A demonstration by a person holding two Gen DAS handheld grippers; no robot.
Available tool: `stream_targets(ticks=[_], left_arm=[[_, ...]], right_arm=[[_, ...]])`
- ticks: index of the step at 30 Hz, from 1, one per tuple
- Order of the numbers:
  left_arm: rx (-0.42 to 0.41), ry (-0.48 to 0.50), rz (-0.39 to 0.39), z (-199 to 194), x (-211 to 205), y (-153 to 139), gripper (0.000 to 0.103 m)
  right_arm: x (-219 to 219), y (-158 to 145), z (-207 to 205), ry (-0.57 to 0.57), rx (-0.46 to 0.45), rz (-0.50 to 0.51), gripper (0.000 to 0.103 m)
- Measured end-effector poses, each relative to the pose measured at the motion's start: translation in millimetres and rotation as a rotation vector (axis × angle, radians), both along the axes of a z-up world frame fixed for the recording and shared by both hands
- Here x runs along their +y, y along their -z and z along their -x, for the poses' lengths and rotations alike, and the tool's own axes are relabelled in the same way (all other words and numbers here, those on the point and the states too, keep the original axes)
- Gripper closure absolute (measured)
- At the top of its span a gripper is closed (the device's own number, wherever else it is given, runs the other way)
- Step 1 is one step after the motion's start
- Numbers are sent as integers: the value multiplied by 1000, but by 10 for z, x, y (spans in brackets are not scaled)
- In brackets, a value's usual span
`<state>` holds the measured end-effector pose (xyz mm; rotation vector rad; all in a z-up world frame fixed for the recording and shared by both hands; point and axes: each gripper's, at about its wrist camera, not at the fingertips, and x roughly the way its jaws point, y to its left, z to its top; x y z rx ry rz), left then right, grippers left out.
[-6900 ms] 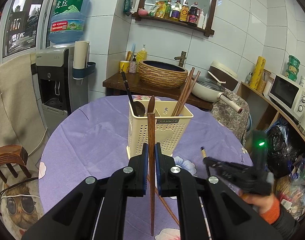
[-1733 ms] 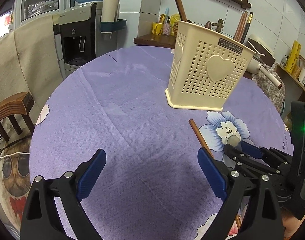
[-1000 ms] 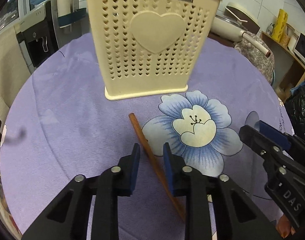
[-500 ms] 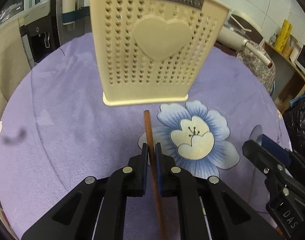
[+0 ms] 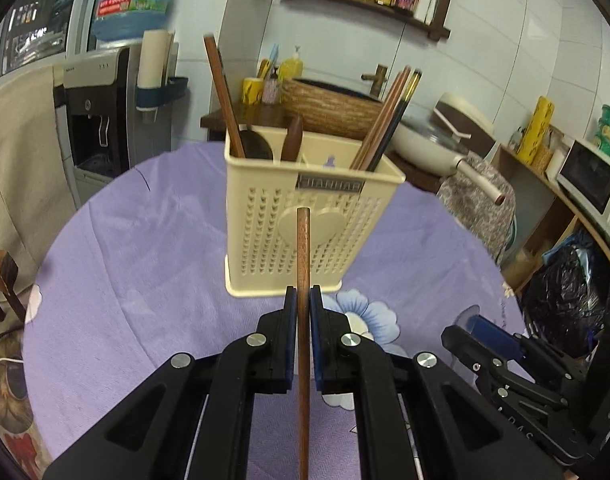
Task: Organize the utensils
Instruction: 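Carry the chopstick in the left tool while the right tool carries the spoon above the holder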
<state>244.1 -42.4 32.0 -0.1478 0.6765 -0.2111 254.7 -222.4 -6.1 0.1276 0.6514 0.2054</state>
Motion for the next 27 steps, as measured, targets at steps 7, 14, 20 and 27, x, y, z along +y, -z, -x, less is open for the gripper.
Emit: stream_targets(ticks=[7,14,20,27], left_arm=[[-96,7,3,142,47,-366,96],[-109,24,13,151,54,-427,96],[-117,31,17,188,81,-438,97],[-129,48,37,228,131,-535,97]], right_arm=[[4,-167,121,-33,-20,-5,67],[10,-245,142,-41,-31,12,67],[27,-266,144,-57,-29,11,67],[53,-371,116,-90,-42,-3,67]])
